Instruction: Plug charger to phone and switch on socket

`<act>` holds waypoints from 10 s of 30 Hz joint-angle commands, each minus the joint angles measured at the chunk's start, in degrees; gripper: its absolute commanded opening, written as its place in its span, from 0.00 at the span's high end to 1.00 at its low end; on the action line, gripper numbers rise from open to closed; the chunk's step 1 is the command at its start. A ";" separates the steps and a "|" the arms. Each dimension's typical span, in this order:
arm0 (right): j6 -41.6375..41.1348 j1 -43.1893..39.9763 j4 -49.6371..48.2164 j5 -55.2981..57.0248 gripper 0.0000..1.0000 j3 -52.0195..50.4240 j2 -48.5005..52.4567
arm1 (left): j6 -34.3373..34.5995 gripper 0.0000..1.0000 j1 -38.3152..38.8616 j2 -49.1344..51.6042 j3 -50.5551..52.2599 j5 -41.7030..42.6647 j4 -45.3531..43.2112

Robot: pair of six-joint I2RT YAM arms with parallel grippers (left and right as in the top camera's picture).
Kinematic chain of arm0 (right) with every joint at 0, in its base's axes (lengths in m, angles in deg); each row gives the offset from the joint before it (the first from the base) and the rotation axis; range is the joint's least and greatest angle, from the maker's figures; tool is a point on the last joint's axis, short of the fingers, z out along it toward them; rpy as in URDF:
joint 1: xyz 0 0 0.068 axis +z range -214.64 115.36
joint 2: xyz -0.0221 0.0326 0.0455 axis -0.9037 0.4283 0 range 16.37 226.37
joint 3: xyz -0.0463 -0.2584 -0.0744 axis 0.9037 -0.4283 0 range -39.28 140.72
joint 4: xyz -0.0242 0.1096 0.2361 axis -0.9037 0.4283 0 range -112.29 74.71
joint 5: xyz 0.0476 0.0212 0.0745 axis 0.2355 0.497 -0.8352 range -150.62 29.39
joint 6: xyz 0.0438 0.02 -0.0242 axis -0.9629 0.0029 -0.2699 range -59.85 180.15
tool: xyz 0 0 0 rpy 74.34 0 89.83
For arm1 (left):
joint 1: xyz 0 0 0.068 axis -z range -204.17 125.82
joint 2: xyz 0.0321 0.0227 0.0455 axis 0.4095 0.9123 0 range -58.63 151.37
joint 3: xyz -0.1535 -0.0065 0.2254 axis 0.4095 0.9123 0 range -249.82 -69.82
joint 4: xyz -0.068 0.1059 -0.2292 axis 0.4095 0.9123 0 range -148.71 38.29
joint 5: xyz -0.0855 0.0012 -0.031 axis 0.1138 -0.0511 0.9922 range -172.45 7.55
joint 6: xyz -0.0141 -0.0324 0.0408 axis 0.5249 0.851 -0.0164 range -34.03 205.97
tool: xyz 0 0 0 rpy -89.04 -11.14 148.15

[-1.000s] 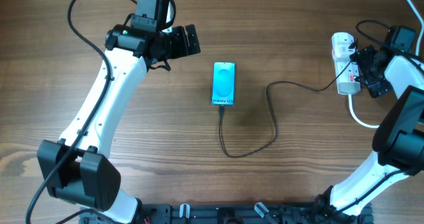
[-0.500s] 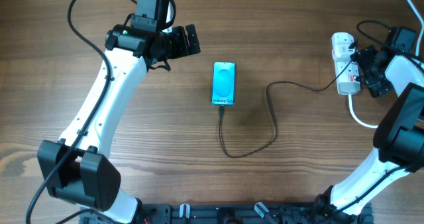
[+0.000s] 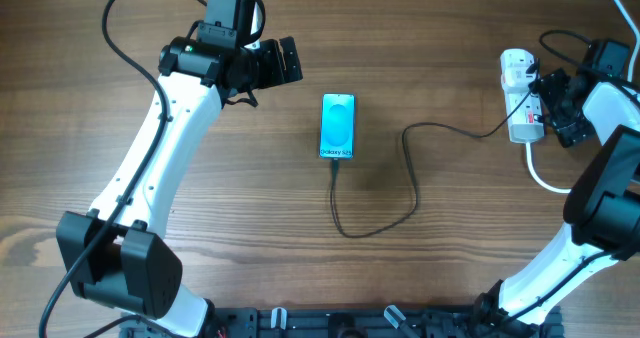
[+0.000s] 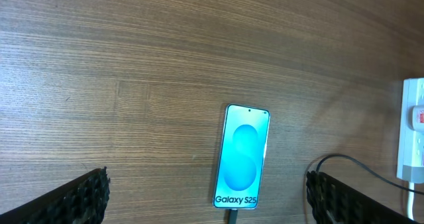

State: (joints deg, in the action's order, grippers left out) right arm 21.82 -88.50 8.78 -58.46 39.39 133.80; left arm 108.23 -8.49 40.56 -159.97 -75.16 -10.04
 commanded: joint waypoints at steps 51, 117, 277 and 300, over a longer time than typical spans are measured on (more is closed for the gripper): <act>3.23 8.04 32.44 -5.20 0.00 -16.00 -62.07 | 0.72 0.00 -0.07 0.35 0.04 -0.76 0.02; 33.11 22.88 -24.50 -18.25 0.00 -71.01 -117.24 | 0.70 0.00 -0.07 0.35 0.04 -0.74 0.02; 38.16 25.62 -31.63 -11.17 0.00 -78.36 -117.22 | -13.35 0.00 -17.42 -99.03 89.81 -6.80 -44.19; 38.16 25.62 -31.63 -11.17 0.00 -78.36 -117.22 | -24.59 0.00 -17.40 -99.03 89.81 -5.88 -44.09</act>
State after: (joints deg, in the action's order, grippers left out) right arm 60.84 -63.28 -22.56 -70.61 -38.92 17.15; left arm 84.86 -25.43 -57.86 -70.51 -80.91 -54.41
